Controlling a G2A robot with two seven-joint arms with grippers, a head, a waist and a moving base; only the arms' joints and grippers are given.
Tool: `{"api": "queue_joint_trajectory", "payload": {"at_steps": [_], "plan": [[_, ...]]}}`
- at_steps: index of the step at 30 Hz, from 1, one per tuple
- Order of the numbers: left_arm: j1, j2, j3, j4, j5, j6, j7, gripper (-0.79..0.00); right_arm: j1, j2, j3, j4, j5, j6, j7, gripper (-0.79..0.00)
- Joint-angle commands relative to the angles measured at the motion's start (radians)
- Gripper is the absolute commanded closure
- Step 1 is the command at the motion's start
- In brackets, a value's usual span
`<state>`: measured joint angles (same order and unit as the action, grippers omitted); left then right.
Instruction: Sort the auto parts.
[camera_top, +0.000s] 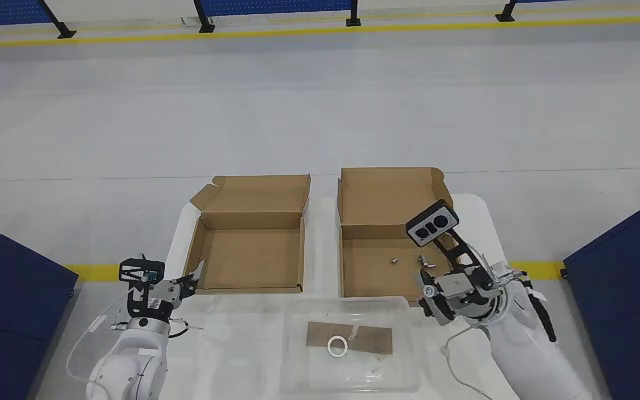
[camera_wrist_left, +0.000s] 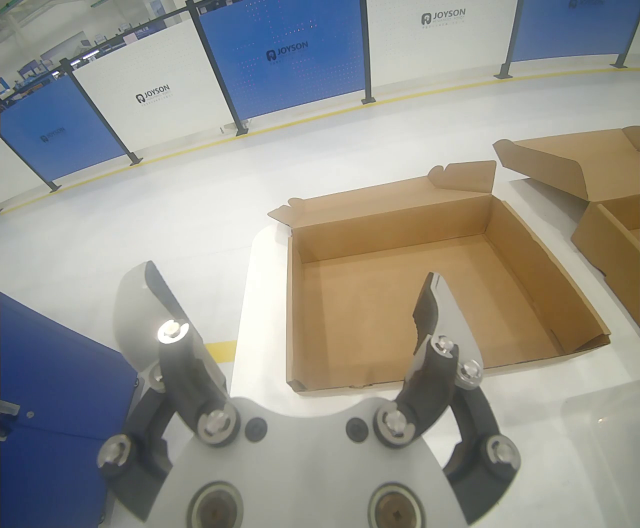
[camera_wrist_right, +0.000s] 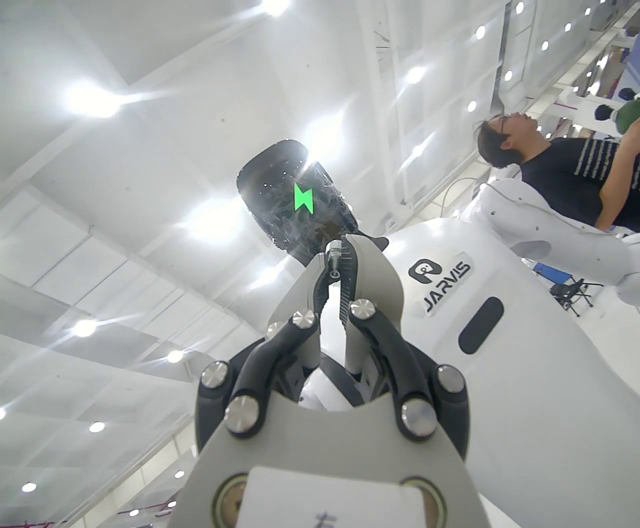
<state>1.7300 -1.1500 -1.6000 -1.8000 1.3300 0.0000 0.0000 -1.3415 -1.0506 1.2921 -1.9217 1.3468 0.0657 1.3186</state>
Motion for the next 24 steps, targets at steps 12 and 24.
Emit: {"api": "queue_joint_trajectory", "payload": {"at_steps": [12, 24], "plan": [[0.000, 0.000, 0.000, 0.000, 0.000, 0.000, 0.000, -0.785, -0.100, 0.049, 0.284, -0.077, -0.384, 0.116, 0.006, 0.000], [0.000, 0.000, 0.000, 0.000, 0.000, 0.000, 0.000, -0.785, -0.151, 0.077, 0.396, -0.144, -0.636, 0.154, -0.007, 0.000]]}}
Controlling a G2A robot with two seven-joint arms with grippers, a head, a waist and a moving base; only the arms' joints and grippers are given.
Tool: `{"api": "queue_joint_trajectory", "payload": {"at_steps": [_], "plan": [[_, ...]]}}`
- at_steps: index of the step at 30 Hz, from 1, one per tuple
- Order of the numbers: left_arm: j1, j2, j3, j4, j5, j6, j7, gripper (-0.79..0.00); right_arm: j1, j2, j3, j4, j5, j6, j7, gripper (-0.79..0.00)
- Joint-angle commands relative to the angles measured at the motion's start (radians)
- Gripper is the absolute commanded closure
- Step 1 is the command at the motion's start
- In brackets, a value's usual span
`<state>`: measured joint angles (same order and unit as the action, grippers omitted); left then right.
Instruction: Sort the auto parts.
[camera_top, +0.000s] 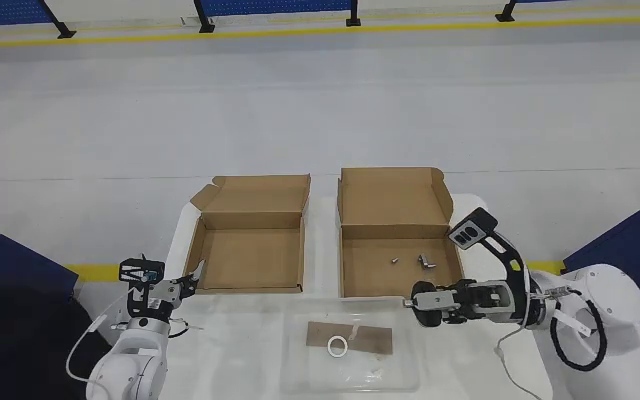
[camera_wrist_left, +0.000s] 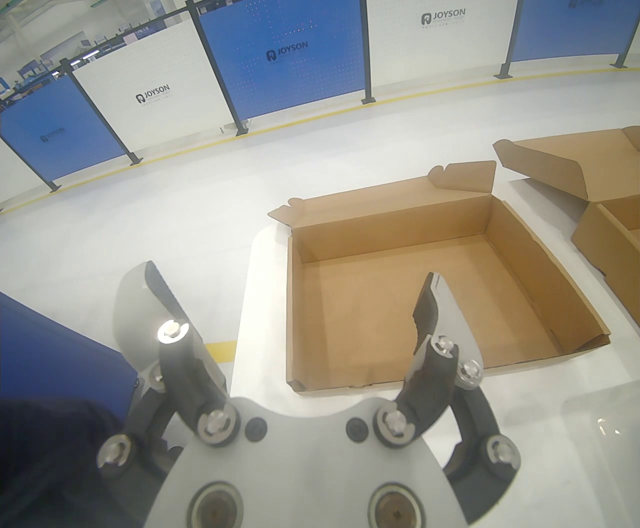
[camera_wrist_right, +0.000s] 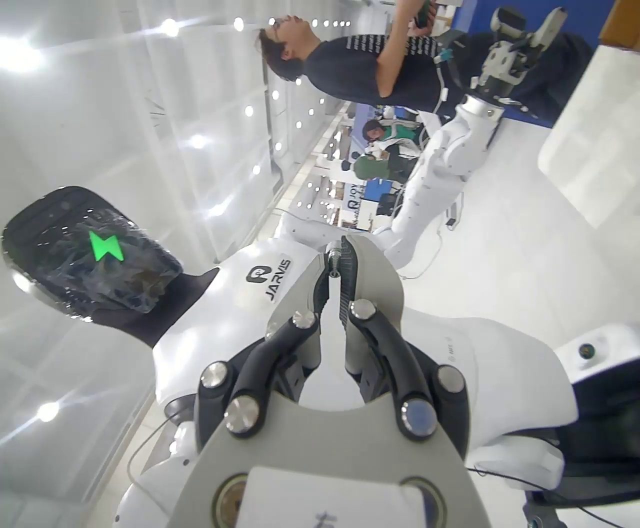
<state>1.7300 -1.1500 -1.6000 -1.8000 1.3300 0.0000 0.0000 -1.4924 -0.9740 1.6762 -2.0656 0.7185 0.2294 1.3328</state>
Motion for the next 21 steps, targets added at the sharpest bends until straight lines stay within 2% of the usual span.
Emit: {"api": "queue_joint_trajectory", "payload": {"at_steps": [1, 9, 16, 21], "plan": [[0.000, 0.000, 0.000, 0.000, 0.000, 0.000, 0.000, -0.785, 0.000, 0.001, 0.012, 0.000, -0.008, -0.010, -0.021, 0.000], [0.000, 0.000, 0.000, 0.000, 0.000, 0.000, 0.000, -0.785, 0.000, 0.002, 0.012, -0.007, -0.030, -0.011, -0.034, 0.000], [0.000, 0.000, 0.000, 0.000, 0.000, 0.000, 0.000, -0.785, 0.030, 0.047, 0.012, -0.094, -0.520, 0.188, 0.043, 0.000], [0.000, 0.000, 0.000, 0.000, 0.000, 0.000, 0.000, -0.785, 0.037, 0.083, -0.086, -0.076, -0.825, 0.224, 0.034, 0.000]]}}
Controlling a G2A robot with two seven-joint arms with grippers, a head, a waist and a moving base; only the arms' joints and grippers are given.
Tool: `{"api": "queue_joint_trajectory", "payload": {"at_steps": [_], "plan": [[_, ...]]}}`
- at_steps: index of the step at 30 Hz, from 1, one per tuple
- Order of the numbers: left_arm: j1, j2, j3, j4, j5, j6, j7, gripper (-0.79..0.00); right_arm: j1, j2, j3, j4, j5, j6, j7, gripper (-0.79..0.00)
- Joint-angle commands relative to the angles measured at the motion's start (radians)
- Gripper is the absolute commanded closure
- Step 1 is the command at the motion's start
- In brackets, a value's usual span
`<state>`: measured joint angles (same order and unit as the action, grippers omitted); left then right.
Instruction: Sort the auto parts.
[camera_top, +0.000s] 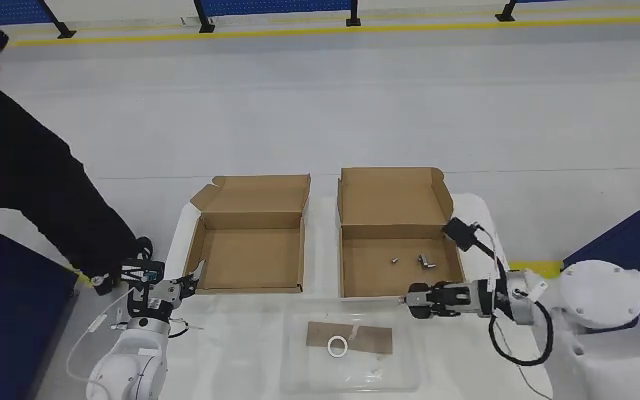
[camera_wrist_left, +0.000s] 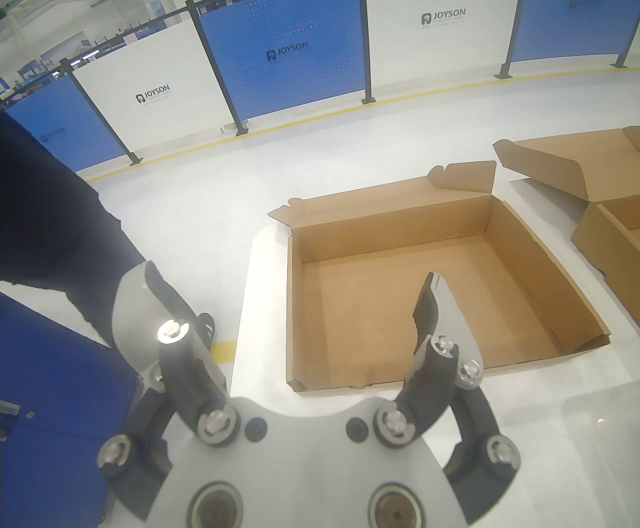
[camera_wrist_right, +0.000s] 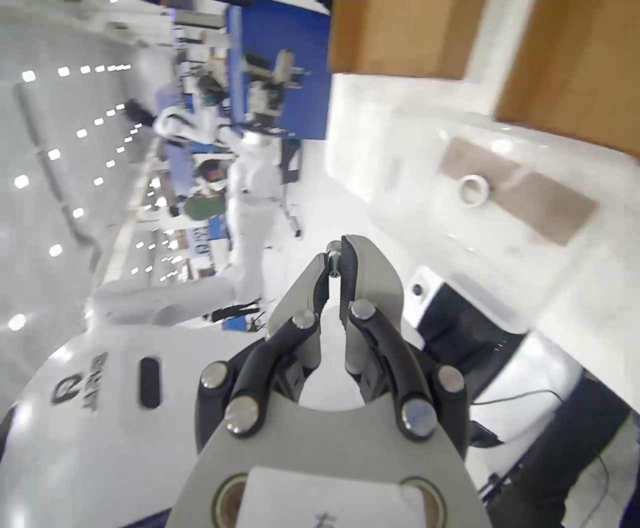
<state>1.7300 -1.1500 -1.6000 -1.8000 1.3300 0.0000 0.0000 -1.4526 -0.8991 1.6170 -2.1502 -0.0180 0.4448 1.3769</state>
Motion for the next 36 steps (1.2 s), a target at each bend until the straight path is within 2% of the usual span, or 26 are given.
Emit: {"api": "queue_joint_trajectory", "payload": {"at_steps": [1, 4, 12, 16, 23, 31, 36], "plan": [[0.000, 0.000, 0.000, 0.000, 0.000, 0.000, 0.000, -0.785, -0.003, 0.016, -0.051, 0.016, -0.137, 0.016, -0.017, 0.000], [0.000, 0.000, 0.000, 0.000, 0.000, 0.000, 0.000, -0.785, 0.002, 0.032, -0.104, 0.018, -0.187, 0.043, -0.045, 0.000], [0.000, 0.000, 0.000, 0.000, 0.000, 0.000, 0.000, -0.785, 0.001, 0.031, -0.105, 0.017, -0.189, 0.041, -0.052, 0.000], [0.000, 0.000, 0.000, 0.000, 0.000, 0.000, 0.000, -0.785, 0.027, 0.033, -0.161, 0.041, -0.264, 0.031, -0.078, 0.000], [0.000, 0.000, 0.000, 0.000, 0.000, 0.000, 0.000, -0.785, 0.239, 0.025, -0.351, 0.189, -0.453, 0.063, -0.064, 0.000], [0.000, 0.000, 0.000, 0.000, 0.000, 0.000, 0.000, -0.785, 0.496, -0.008, -0.550, 0.435, -0.515, 0.065, -0.066, 0.000], [0.000, 0.000, 0.000, 0.000, 0.000, 0.000, 0.000, -0.785, 0.638, -0.043, -0.687, 0.604, -0.551, 0.066, -0.068, 0.000]]}}
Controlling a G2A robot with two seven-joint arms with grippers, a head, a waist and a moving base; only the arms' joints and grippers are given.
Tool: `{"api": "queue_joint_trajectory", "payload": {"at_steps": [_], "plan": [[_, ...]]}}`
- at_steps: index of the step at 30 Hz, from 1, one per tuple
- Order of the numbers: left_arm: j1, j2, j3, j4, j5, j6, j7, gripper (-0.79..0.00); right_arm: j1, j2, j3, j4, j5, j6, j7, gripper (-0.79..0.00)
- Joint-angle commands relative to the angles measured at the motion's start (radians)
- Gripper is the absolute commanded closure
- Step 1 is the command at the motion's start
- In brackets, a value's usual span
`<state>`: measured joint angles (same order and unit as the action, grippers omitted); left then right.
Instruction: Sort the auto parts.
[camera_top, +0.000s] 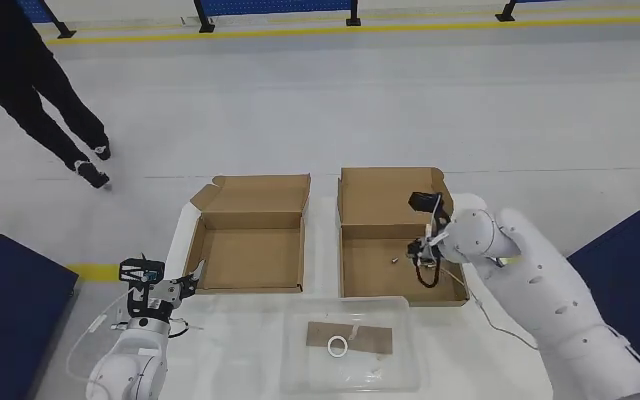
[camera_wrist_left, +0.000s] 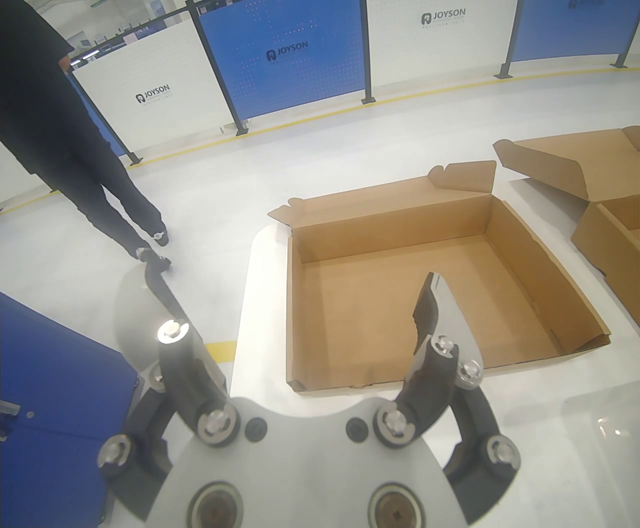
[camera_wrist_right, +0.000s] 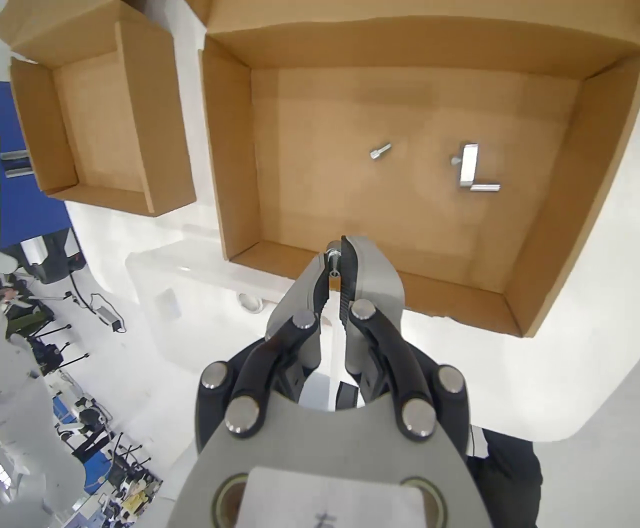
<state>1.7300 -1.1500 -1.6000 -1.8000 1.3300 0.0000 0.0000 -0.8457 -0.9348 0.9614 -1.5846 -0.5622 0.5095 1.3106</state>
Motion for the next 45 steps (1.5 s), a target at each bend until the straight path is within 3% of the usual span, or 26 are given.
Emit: {"api": "queue_joint_trajectory", "payload": {"at_steps": [1, 10, 20, 23, 33, 45], "plan": [[0.000, 0.000, 0.000, 0.000, 0.000, 0.000, 0.000, -0.785, 0.055, -0.016, -0.057, 0.072, -0.012, 0.005, -0.005, 0.000], [0.000, 0.000, 0.000, 0.000, 0.000, 0.000, 0.000, -0.785, 0.203, -0.109, -0.243, 0.345, 0.044, -0.027, -0.021, 0.000], [0.000, 0.000, 0.000, 0.000, 0.000, 0.000, 0.000, -0.785, 0.203, -0.109, -0.243, 0.345, 0.044, -0.027, -0.021, 0.000], [0.000, 0.000, 0.000, 0.000, 0.000, 0.000, 0.000, -0.785, 0.190, -0.114, -0.260, 0.378, -0.007, 0.001, -0.071, 0.000], [0.000, 0.000, 0.000, 0.000, 0.000, 0.000, 0.000, -0.785, 0.236, -0.187, -0.341, 0.541, -0.010, 0.063, -0.154, 0.000], [0.000, 0.000, 0.000, 0.000, 0.000, 0.000, 0.000, -0.785, 0.291, -0.276, -0.394, 0.734, 0.033, 0.061, -0.219, 0.000]]}}
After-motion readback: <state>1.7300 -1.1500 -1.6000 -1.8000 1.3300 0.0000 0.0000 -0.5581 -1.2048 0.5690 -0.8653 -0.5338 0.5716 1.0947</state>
